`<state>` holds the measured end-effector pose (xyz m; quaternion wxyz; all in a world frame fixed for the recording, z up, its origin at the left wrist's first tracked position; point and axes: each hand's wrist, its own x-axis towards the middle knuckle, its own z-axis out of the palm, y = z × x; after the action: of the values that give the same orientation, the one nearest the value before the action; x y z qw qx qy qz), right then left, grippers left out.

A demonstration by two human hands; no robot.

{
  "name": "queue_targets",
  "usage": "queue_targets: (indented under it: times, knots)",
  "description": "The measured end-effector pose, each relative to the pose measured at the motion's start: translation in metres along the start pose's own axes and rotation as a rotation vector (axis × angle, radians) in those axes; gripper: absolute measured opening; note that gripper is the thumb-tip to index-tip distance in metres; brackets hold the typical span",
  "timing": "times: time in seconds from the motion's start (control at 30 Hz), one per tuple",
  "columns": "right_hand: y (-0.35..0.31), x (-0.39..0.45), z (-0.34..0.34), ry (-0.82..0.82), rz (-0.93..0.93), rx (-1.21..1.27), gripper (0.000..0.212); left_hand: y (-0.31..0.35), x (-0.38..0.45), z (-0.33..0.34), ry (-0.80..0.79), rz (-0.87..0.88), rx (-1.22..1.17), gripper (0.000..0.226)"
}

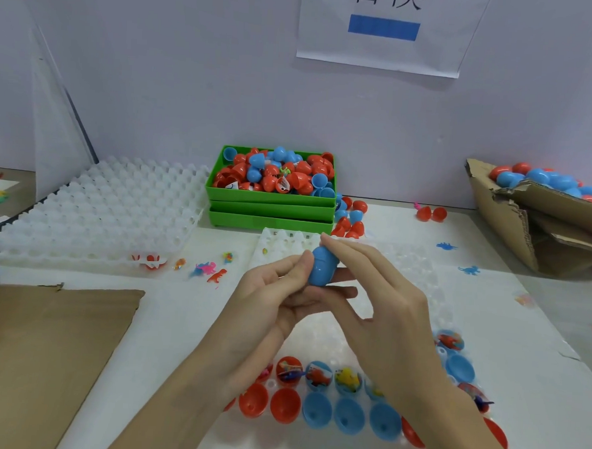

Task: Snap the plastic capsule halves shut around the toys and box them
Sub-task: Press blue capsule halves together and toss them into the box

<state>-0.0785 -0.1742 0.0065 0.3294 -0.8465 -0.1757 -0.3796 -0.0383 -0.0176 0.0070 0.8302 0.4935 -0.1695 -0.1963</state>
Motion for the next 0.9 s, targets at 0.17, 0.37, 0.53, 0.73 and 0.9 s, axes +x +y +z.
queue_targets:
  times: [0.17,0.37,0.53,0.73,0.9]
  knots:
    - [0.002,0.001,-0.001,0.008,-0.034,-0.022,0.051,0.002,0.002,-0.001,-0.016,0.011,-0.016,0.034]
    - [0.003,0.001,-0.002,-0.001,-0.081,-0.018,0.051,0.003,0.001,-0.003,0.004,0.043,0.037,0.036]
    - [0.004,0.002,-0.005,-0.021,-0.083,-0.027,0.049,0.004,0.0,0.0,0.003,0.032,0.006,0.035]
    - [0.005,0.0,-0.006,-0.055,-0.092,-0.052,0.048,0.008,-0.002,0.0,-0.016,-0.014,-0.005,0.034]
    - [0.003,0.001,-0.005,-0.07,-0.094,-0.018,0.041,0.012,-0.004,0.002,-0.025,-0.05,0.009,0.035]
